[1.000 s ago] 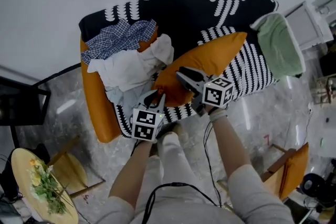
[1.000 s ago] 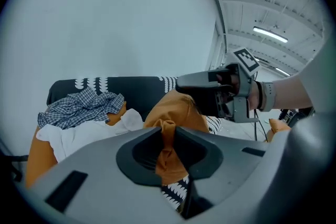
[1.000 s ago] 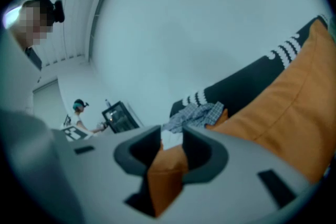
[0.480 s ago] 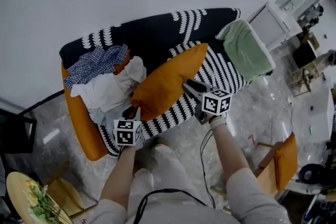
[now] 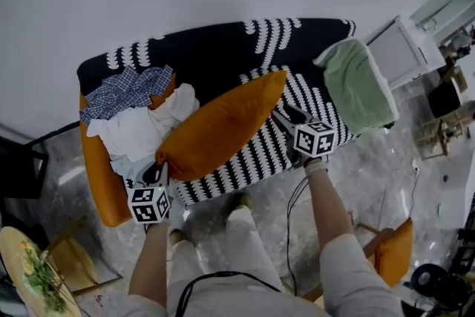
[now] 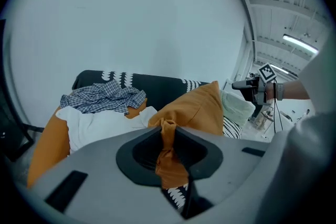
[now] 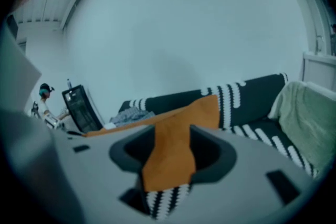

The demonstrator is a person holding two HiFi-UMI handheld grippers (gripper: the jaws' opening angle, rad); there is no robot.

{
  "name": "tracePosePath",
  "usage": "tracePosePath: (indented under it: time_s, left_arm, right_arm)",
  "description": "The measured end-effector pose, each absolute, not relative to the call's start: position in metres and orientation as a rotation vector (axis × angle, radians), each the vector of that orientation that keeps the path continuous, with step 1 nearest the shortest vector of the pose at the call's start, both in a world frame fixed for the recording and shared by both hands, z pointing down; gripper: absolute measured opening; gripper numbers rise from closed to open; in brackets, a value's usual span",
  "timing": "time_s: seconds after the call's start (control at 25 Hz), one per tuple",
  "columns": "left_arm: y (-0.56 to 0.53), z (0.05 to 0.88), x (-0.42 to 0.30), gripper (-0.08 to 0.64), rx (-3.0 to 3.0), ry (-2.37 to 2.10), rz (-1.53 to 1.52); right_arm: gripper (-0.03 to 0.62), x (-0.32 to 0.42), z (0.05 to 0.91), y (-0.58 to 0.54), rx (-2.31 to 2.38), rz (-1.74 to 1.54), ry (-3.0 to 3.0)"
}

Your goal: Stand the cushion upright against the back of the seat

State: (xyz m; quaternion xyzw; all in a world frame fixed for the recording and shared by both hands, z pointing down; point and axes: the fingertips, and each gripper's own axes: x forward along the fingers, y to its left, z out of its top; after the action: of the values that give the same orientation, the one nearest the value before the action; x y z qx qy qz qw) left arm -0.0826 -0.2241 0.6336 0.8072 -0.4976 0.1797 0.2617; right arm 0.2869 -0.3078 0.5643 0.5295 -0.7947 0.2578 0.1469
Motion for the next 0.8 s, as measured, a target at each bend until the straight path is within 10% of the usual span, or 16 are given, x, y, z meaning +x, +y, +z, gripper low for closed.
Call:
tracePosePath:
  time_s: [0.8]
  left_arm:
    - [-0.224, 0.639, -0.094, 0.084, 1.860, -1.812, 0.592]
  right_arm:
    - [0.229, 0.314, 0.603, -0.427, 1.110, 0.860, -2.392]
